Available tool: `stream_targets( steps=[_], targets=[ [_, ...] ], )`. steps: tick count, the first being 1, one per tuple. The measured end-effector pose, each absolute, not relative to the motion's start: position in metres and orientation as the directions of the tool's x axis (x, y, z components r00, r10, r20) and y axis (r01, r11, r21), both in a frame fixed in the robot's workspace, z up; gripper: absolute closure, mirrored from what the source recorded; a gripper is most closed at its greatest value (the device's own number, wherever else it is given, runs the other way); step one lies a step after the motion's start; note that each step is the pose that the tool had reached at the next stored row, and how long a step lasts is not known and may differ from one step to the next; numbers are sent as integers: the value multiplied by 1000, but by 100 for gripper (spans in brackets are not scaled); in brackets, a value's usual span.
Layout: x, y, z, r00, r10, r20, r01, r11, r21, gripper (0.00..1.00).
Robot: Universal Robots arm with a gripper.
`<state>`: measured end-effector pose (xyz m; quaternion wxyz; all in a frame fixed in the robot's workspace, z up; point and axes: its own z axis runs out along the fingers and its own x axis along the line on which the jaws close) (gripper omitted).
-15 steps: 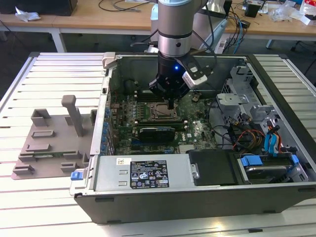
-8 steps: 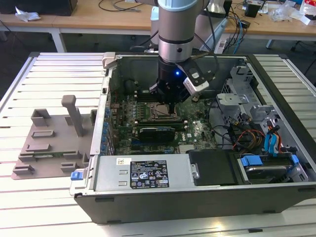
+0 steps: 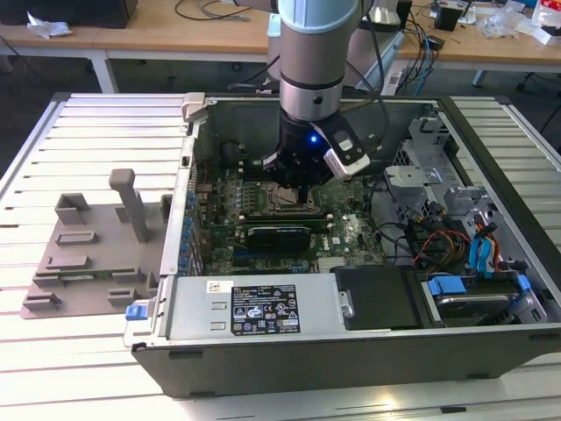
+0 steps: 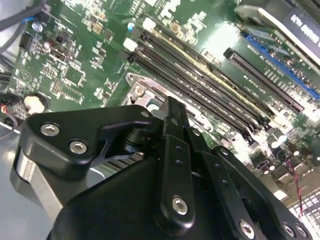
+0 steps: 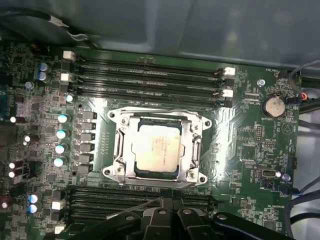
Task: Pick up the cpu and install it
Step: 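Install the second cpu locking lever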
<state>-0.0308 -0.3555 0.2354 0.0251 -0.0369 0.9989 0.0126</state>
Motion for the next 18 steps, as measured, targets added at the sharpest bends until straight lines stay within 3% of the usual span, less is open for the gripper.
stream_targets(
  steps=[6,9,18],
  targets=[
    [-38,-372,235,-996,-71,-54,-74,995,61,89],
    [-43,-374,235,-996,-69,-57,-74,992,99,89],
    [-59,-374,222,-996,-69,-57,-74,992,105,89]
  ],
)
